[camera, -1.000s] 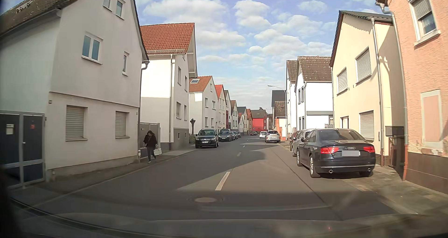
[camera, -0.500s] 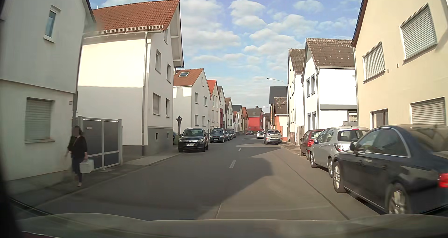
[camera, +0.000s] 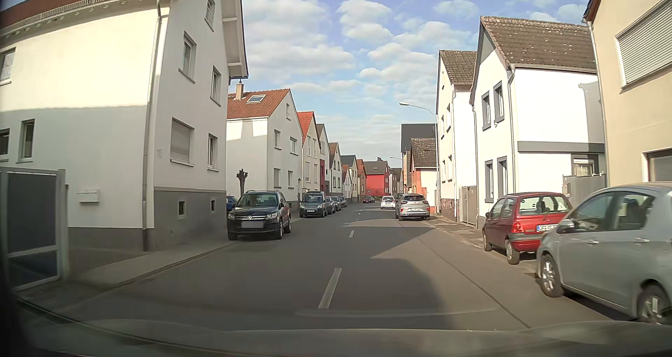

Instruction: Follow the waypoints while adhering to traffic rules and regulations

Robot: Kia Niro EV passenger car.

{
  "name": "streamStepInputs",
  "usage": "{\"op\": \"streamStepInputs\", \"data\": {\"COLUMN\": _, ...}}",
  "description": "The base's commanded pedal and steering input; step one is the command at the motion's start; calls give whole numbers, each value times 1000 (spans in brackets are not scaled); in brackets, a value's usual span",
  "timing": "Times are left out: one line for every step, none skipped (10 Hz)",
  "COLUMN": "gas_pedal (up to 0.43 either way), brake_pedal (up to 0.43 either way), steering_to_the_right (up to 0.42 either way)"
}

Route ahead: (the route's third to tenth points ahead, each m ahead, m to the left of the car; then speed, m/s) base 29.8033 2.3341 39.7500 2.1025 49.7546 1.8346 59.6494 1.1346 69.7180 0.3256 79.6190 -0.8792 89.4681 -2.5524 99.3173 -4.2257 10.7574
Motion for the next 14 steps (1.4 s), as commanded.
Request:
{"op": "streamStepInputs", "data": {"gas_pedal": 47, "brake_pedal": 24, "steering_to_the_right": 7}}
{"op": "streamStepInputs", "data": {"gas_pedal": 47, "brake_pedal": 30, "steering_to_the_right": 6}}
{"op": "streamStepInputs", "data": {"gas_pedal": 47, "brake_pedal": 30, "steering_to_the_right": 7}}
{"op": "streamStepInputs", "data": {"gas_pedal": 47, "brake_pedal": 24, "steering_to_the_right": 6}}
{"op": "streamStepInputs", "data": {"gas_pedal": 47, "brake_pedal": 30, "steering_to_the_right": 6}}
{"op": "streamStepInputs", "data": {"gas_pedal": 47, "brake_pedal": 30, "steering_to_the_right": 6}}
{"op": "streamStepInputs", "data": {"gas_pedal": 47, "brake_pedal": 24, "steering_to_the_right": 6}}
{"op": "streamStepInputs", "data": {"gas_pedal": 47, "brake_pedal": 24, "steering_to_the_right": 5}}
{"op": "streamStepInputs", "data": {"gas_pedal": 39, "brake_pedal": 30, "steering_to_the_right": 5}}
{"op": "streamStepInputs", "data": {"gas_pedal": 39, "brake_pedal": 30, "steering_to_the_right": 5}}
{"op": "streamStepInputs", "data": {"gas_pedal": 39, "brake_pedal": 30, "steering_to_the_right": 5}}
{"op": "streamStepInputs", "data": {"gas_pedal": 39, "brake_pedal": 30, "steering_to_the_right": 4}}
{"op": "streamStepInputs", "data": {"gas_pedal": 39, "brake_pedal": 30, "steering_to_the_right": 3}}
{"op": "streamStepInputs", "data": {"gas_pedal": 39, "brake_pedal": 30, "steering_to_the_right": 2}}
